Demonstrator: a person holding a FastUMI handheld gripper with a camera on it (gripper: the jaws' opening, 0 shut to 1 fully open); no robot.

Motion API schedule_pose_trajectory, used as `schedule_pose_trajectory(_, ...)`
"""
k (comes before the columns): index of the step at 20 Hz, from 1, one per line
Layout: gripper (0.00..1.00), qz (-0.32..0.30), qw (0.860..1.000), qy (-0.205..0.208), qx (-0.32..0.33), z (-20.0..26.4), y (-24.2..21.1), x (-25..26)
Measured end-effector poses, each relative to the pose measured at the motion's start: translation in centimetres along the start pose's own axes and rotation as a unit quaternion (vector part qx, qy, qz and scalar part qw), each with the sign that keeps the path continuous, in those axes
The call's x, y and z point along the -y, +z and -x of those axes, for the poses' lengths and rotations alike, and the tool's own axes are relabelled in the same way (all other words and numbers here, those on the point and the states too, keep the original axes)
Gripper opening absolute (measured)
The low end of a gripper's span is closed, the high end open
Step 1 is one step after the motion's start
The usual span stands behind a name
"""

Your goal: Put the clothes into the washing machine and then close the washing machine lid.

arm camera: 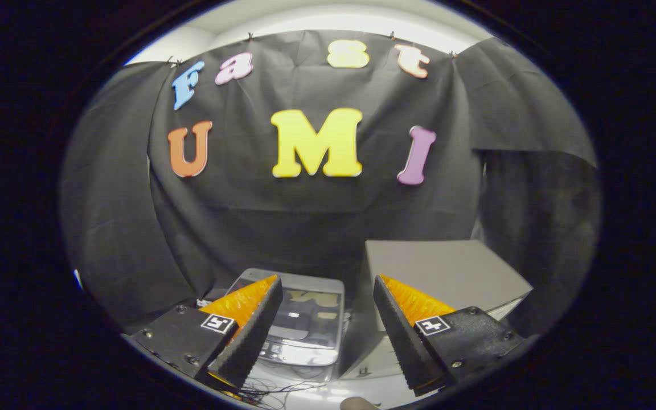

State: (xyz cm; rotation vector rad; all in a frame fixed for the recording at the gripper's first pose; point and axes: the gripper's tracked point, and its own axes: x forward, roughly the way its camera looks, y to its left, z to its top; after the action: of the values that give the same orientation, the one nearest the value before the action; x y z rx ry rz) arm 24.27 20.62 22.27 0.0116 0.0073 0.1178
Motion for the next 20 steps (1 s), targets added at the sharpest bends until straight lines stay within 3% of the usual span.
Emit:
schedule_pose_trajectory(5, 1.00, -0.002, 0.997, -0.047, 0.055, 8.3, 0.3, 10.3)
schedule_pose_trajectory(12, 1.00, -0.025, 0.996, -0.074, 0.048, 18.7, -6.6, 22.5)
schedule_pose_trajectory(16, 1.00, -0.029, 0.997, -0.074, 0.019, 23.1, -12.3, 26.1)
schedule_pose_trajectory(20, 1.00, -0.041, 0.998, -0.043, 0.009, 27.4, -16.7, 26.3)
